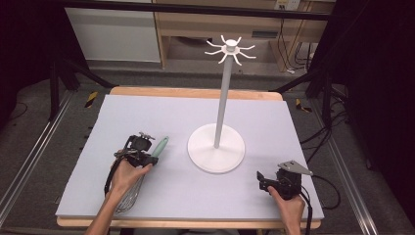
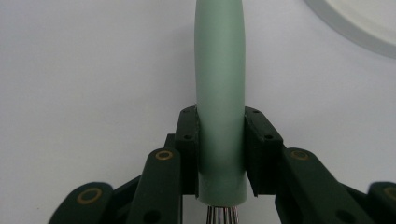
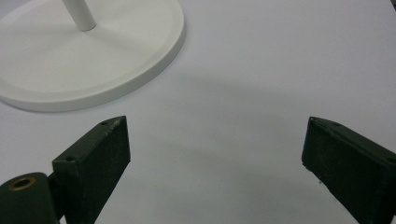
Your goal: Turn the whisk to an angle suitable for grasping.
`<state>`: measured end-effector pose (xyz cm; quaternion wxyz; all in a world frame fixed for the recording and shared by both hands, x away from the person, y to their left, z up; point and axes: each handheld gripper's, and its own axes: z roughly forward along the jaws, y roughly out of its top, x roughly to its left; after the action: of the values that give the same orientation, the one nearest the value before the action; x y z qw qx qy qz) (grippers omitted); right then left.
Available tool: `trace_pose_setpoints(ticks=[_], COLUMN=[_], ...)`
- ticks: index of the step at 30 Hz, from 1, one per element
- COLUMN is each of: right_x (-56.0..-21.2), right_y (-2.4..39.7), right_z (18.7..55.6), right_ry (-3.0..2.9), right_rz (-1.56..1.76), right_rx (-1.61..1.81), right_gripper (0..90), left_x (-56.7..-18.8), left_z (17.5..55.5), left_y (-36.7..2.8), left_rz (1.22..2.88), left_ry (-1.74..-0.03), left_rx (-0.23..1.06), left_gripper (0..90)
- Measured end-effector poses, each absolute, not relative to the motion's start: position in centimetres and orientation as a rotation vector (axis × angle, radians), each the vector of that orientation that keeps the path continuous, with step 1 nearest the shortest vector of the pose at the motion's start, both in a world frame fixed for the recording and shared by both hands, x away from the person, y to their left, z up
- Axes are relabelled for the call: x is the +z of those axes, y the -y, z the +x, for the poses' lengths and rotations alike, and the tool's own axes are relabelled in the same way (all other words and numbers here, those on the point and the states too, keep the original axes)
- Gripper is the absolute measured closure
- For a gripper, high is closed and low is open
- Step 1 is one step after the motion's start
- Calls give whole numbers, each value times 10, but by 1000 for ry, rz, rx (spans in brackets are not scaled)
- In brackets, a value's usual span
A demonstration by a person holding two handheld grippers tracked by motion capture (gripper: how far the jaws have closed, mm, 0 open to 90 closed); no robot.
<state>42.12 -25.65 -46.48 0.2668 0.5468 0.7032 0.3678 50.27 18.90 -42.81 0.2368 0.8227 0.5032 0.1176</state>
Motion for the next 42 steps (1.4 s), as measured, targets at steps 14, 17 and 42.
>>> trace_pose_setpoints(ticks=[14,17,42], right_x=[-465,-465,-463], right_y=[257,258,259], right_z=[421,421,420], right_ry=[-1897,-1898,-1877], right_rz=[1476,1476,1486], right_rx=[995,996,1013], right_gripper=[83,83,81], left_x=[-390,-385,-342], left_z=[474,470,436], left_y=[-203,-205,-202], left_rz=[2115,2090,1779], left_ry=[-1261,-1245,-1018], left_rx=[391,397,565], left_gripper=[688,688,687])
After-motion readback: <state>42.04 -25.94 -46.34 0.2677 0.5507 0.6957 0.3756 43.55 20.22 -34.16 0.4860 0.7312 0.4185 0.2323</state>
